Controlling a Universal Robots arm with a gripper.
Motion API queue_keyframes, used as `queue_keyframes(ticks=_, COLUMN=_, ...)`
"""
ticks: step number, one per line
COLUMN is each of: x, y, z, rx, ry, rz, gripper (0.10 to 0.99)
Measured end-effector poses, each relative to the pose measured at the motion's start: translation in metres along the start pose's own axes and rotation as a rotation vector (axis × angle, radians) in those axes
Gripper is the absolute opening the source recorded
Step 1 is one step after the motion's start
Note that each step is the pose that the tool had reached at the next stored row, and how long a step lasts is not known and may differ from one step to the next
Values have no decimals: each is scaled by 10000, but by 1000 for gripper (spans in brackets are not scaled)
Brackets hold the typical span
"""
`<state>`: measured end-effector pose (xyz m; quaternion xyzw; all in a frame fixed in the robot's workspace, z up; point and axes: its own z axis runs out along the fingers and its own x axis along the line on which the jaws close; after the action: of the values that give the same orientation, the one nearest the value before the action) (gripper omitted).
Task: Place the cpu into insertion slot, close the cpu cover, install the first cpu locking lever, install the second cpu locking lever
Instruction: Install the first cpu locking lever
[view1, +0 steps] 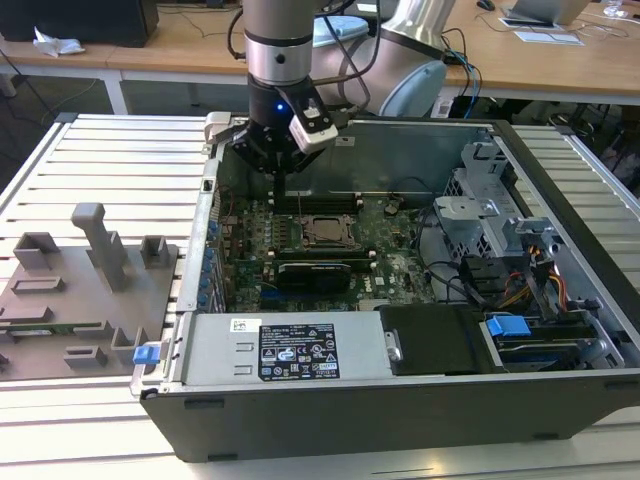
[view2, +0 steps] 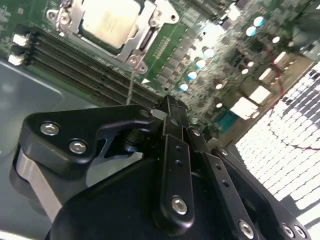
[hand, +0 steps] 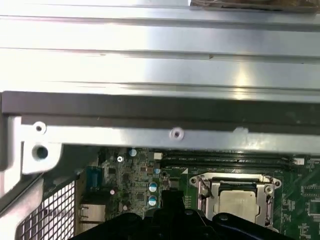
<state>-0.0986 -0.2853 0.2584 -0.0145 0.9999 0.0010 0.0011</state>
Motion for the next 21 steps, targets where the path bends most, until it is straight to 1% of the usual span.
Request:
queue_keyframes(ticks=1, x=-13, y=17, z=1, rx=-1, ry=0, rz=1, gripper=106)
queue_keyframes(ticks=3, x=-79, y=49, z=4, rx=0, ry=3, rz=1, gripper=106)
queue_keyframes(ticks=6, x=-150, y=56, z=6, rx=0, ry=11, rz=-1, gripper=106)
queue_keyframes(ticks=12, x=-255, y=62, z=12, rx=0, ry=25, rz=-1, gripper=106)
queue_keyframes(ticks=18, x=-302, y=61, z=26, rx=-1, ry=35, rz=0, gripper=106)
queue_keyframes(ticks=21, x=-338, y=60, z=34, rx=-2, ry=44, rz=0, gripper=106)
